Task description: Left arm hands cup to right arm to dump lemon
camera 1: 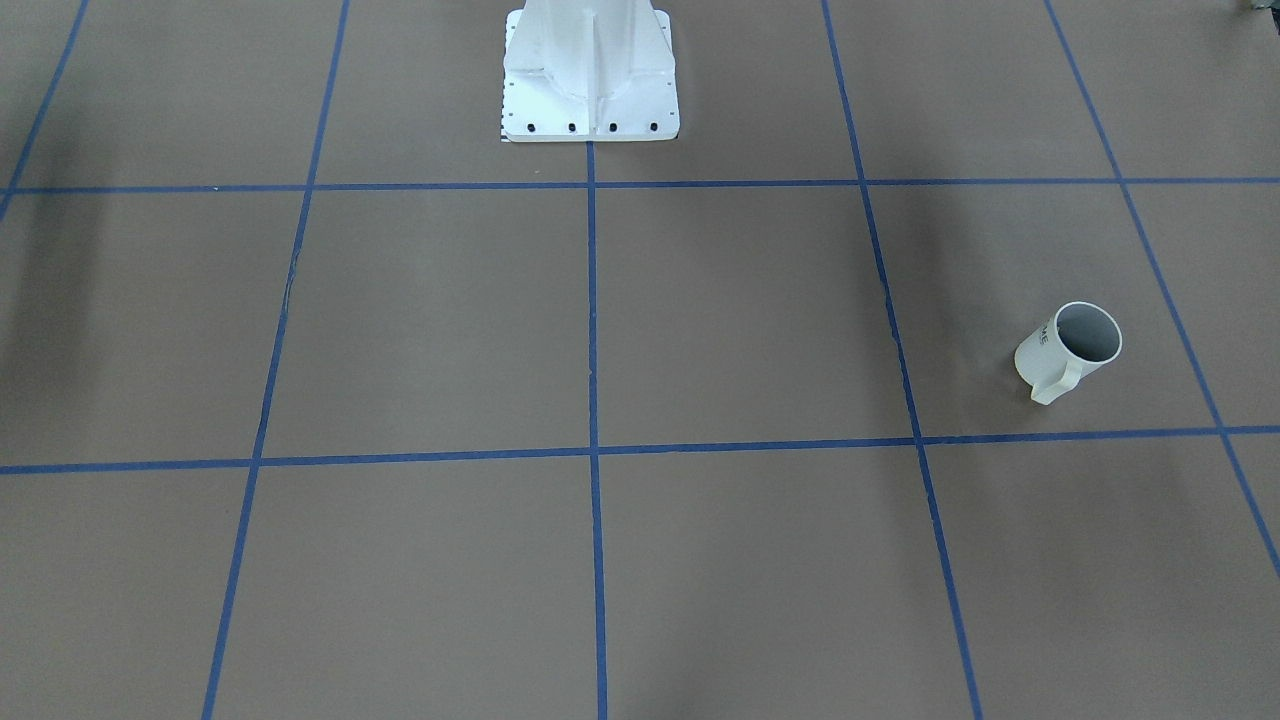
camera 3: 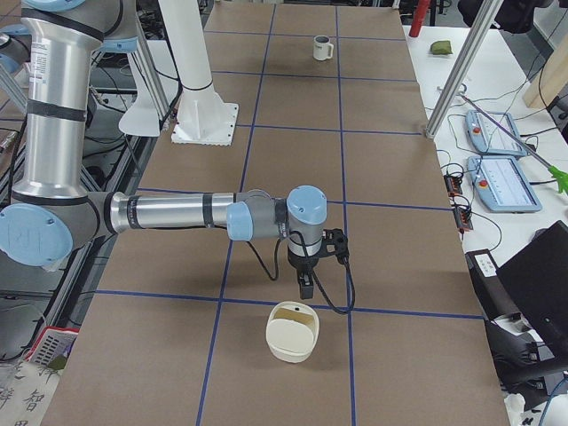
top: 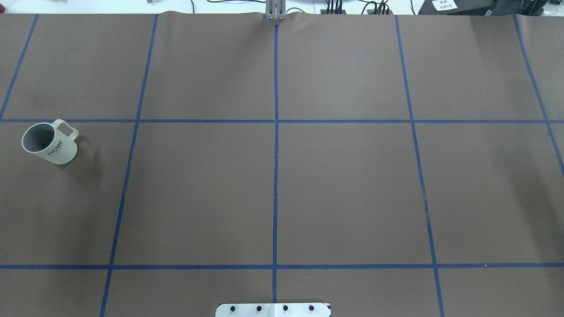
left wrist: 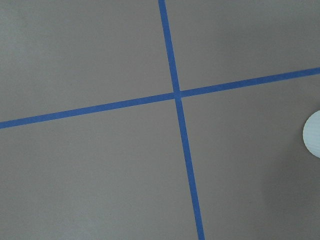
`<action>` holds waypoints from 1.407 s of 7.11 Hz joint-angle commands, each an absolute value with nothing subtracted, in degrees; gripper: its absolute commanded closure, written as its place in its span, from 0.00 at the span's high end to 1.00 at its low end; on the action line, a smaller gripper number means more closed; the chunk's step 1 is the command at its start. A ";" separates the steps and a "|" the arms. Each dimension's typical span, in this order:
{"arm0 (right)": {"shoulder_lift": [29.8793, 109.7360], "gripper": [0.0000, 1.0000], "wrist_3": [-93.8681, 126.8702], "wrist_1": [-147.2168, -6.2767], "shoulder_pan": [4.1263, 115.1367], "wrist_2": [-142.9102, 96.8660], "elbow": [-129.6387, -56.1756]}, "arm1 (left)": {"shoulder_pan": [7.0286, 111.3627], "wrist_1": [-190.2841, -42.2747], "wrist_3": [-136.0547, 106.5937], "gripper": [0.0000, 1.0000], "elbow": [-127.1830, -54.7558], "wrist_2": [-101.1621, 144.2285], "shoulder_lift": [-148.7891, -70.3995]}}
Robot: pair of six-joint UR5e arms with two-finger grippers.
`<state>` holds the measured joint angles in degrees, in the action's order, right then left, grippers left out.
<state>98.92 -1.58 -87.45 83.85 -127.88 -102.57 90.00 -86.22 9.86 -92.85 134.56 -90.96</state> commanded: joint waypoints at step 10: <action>90.18 1.00 6.93 -77.28 83.76 -127.27 -105.82 | 89.83 -102.73 8.96 1.00 -100.11 131.13 -90.35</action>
<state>91.51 4.25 -79.41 83.83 -127.52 -106.09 89.88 -99.28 8.94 -100.51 130.92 -90.09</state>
